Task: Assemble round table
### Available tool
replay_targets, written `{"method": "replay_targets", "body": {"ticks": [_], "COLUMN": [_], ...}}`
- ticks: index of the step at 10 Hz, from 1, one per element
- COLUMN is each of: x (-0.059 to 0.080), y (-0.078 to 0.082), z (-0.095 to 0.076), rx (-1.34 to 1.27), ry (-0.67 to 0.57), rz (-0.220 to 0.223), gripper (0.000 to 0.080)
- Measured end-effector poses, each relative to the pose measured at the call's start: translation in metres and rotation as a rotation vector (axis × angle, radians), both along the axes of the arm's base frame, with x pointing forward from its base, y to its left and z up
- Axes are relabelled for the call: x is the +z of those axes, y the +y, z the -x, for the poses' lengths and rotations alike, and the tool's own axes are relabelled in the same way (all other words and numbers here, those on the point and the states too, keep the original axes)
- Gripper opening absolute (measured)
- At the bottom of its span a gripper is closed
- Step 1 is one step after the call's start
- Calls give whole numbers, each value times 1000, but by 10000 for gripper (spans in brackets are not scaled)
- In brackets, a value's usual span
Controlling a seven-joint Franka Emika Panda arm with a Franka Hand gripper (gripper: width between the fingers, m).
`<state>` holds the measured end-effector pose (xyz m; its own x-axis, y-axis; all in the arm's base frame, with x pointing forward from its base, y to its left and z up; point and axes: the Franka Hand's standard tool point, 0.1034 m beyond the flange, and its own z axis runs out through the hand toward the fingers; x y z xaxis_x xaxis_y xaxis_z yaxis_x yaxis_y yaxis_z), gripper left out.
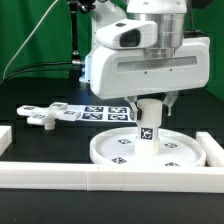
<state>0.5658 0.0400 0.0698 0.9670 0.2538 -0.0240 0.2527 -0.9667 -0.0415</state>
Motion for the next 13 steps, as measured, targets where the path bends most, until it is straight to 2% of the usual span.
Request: {"method": "replay_targets", "body": {"ticks": [6, 13], "x": [0, 0], "y": [-1, -3], "z": [0, 1], "rx": [-350, -1038], "ry": [13, 44], "rz": [11, -13], "gripper": [407, 407]}}
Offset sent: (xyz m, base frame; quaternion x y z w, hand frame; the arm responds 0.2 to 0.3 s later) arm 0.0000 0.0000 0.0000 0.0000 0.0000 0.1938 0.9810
